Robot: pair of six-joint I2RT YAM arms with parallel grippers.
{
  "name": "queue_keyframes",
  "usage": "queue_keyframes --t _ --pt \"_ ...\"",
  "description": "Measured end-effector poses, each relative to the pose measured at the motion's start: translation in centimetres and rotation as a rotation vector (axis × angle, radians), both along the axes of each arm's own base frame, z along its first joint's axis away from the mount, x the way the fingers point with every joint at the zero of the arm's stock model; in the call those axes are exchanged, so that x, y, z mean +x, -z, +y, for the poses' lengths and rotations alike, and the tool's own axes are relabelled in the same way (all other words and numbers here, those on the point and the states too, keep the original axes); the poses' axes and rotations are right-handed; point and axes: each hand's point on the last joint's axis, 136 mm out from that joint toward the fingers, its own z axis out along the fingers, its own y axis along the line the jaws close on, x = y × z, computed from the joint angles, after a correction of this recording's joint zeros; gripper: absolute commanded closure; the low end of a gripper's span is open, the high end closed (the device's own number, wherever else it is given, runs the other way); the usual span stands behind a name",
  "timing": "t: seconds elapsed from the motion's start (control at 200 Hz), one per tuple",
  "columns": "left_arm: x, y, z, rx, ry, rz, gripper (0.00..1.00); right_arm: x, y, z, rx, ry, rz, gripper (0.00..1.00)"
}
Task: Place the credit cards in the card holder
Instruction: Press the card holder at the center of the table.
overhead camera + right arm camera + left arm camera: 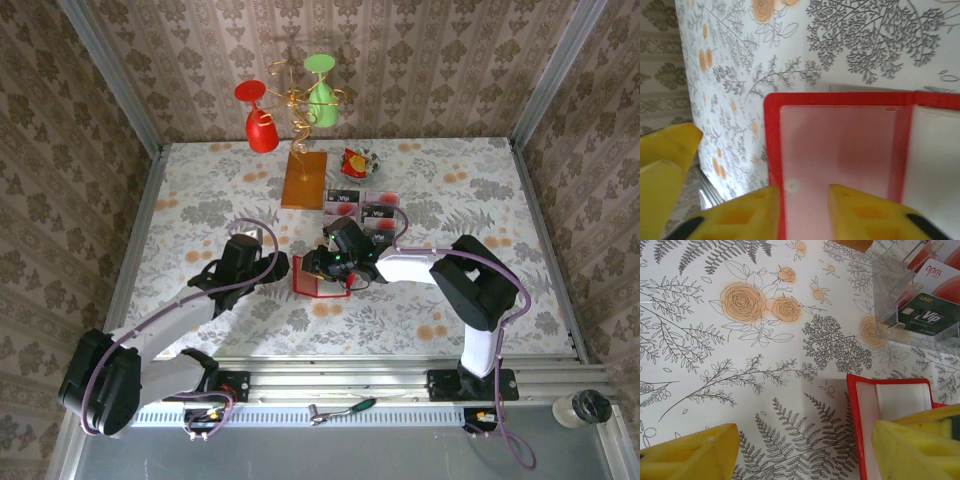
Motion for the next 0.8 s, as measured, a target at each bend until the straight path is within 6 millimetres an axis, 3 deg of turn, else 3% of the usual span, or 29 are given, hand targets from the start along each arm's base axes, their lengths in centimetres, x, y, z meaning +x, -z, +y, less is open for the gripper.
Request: queue_keyframes --t 0.105,0.5,0.68,0.8 --pt "-0.1 0.1 0.0 0.002 0.001 0.004 0.28 0.0 0.1 -0.1 -0.004 0.003 0.004 0.92" --pt "-0.6 2.3 0.0 0.048 0.029 0.070 0.14 0.6 3.0 0.2 -0.063 0.011 0.060 0.92" --pt "-0.9 3.9 -0.4 0.080 0.051 0.118 0.05 0.7 3.2 0.1 -0.069 0.016 0.066 0.92" --pt "-0.9 4.4 -1.0 0.097 0.070 0.134 0.04 0.7 3.3 0.1 -0.069 0.020 0.069 0.92"
